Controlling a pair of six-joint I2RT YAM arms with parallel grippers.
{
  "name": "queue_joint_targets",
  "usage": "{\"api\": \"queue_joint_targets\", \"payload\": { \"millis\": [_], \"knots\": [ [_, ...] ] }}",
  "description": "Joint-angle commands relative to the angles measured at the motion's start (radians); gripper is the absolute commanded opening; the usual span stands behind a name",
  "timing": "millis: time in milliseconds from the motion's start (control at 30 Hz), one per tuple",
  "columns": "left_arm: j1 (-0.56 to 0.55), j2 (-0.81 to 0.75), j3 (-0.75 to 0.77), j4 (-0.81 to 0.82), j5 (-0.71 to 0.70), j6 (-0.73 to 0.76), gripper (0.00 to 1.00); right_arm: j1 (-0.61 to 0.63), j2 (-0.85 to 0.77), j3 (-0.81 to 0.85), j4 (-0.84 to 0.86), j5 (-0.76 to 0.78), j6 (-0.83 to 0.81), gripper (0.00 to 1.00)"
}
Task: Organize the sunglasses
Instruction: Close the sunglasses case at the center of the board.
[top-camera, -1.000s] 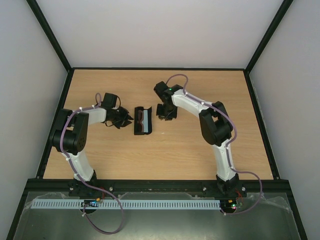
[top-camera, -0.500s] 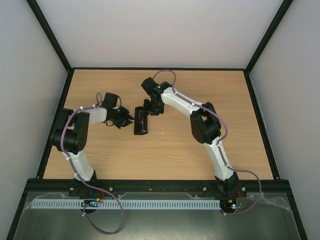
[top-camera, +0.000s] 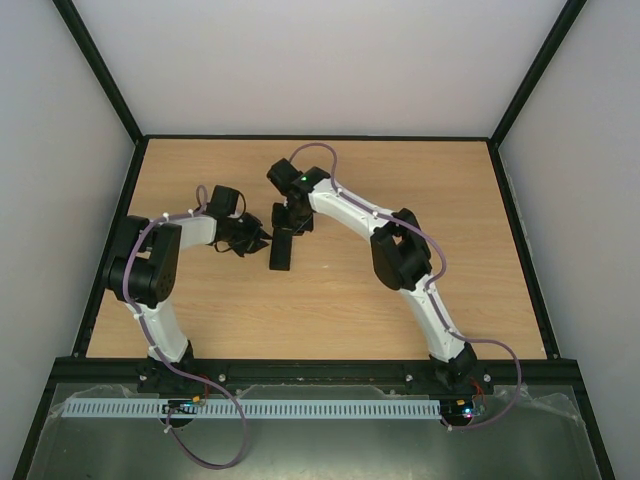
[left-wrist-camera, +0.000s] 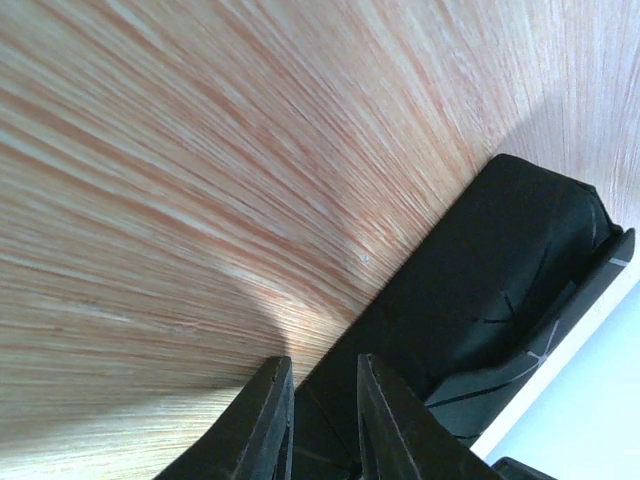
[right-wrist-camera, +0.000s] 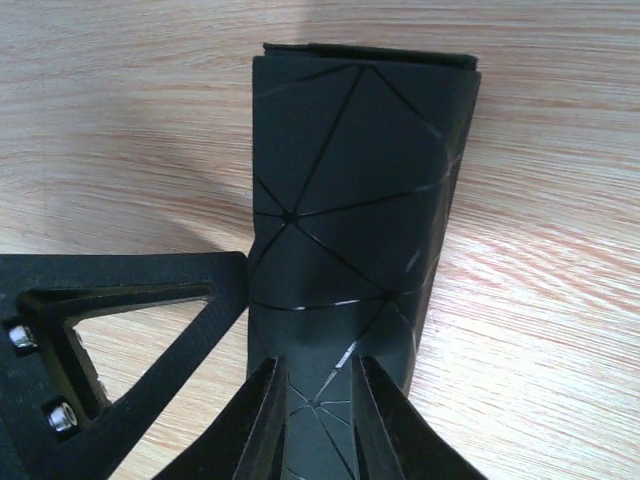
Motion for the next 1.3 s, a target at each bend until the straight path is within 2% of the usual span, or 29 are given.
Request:
{"api": "queue_joint_targets", "payload": {
  "millis": [0,233,300,500,633,733,867,1000,1100,1267],
  "knots": [
    [-0.004,0.017,0.01,-0.009,0.018,-0.008,0.21,0.004,0.029,0.045,-0.069,-0.018,-0.007,0.19],
    [0.006,-0.001,0.008,-0.021,0.015,-0.005,0.21,0.006,0.037,0.074,-0.108,-0.001,-0.03,0.18],
    [0.023,-0.023,0.001,-0.031,0.015,-0.001,0.21,0.006,0.012,0.075,-0.1,0.018,-0.043,0.23],
    [0.083,-0.106,0.04,-0.123,-0.006,0.047,0.23,0.005,-0.074,0.068,-0.133,0.042,-0.073,0.26],
    [0.089,-0.16,0.028,-0.19,-0.012,0.091,0.23,0.001,-0.193,-0.107,-0.118,0.066,-0.079,0.26],
    [0.079,-0.217,-0.046,-0.209,-0.017,0.1,0.23,-0.031,-0.325,-0.307,-0.042,0.037,-0.057,0.3],
    [0.044,-0.306,-0.156,-0.21,-0.027,0.08,0.22,-0.071,-0.454,-0.495,0.0,0.011,-0.041,0.3],
    [0.009,-0.369,-0.24,-0.204,-0.066,0.042,0.21,-0.097,-0.541,-0.618,0.029,-0.031,-0.024,0.3],
    [-0.014,-0.372,-0.29,-0.142,-0.084,-0.001,0.21,-0.103,-0.59,-0.673,0.042,-0.037,-0.019,0.3],
    [-0.071,-0.269,-0.229,-0.11,-0.141,0.001,0.2,-0.119,-0.658,-0.748,0.04,-0.038,-0.032,0.3]
  ]
}}
